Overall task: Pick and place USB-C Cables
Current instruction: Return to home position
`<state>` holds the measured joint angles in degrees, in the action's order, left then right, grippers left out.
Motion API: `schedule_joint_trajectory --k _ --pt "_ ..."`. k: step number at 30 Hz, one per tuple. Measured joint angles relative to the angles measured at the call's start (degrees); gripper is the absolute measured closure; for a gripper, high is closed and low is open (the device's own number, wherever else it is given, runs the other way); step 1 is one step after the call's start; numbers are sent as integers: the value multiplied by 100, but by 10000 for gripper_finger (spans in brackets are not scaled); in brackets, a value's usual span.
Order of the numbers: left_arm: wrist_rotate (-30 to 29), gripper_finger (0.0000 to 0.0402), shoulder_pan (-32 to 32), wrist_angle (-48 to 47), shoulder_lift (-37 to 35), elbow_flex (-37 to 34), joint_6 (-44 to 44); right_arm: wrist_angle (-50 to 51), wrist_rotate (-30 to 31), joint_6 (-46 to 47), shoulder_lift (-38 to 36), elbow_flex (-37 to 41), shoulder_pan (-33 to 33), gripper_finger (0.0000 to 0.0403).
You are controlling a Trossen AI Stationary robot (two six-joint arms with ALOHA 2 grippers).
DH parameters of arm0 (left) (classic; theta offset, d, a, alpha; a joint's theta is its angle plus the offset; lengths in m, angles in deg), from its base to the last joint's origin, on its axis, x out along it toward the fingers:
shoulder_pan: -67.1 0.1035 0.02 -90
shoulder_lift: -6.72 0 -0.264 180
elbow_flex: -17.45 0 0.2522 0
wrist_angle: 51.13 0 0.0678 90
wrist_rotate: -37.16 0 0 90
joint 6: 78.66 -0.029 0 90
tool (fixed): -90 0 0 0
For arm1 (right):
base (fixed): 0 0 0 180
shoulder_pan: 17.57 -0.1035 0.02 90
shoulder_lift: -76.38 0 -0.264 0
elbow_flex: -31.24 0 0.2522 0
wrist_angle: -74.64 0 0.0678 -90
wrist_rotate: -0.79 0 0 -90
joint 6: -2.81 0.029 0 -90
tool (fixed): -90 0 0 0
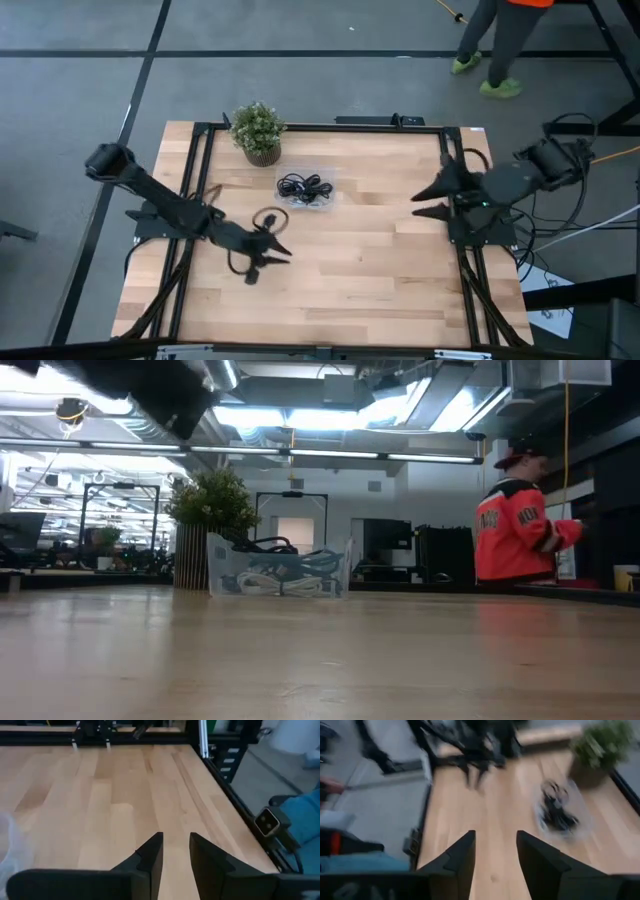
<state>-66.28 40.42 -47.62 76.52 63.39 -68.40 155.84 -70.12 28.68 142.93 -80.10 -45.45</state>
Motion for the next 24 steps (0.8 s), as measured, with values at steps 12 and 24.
schedule_joint_trajectory --k 12,24 --pt "529 314 907 3125 -2084 -2947 224 -3790 -513 -669 -2985 4557 -315 256" --pt "252 314 1321 1296 -3281 -3174 369 -4072 -220 -1056 -4461 6123 -312 256"
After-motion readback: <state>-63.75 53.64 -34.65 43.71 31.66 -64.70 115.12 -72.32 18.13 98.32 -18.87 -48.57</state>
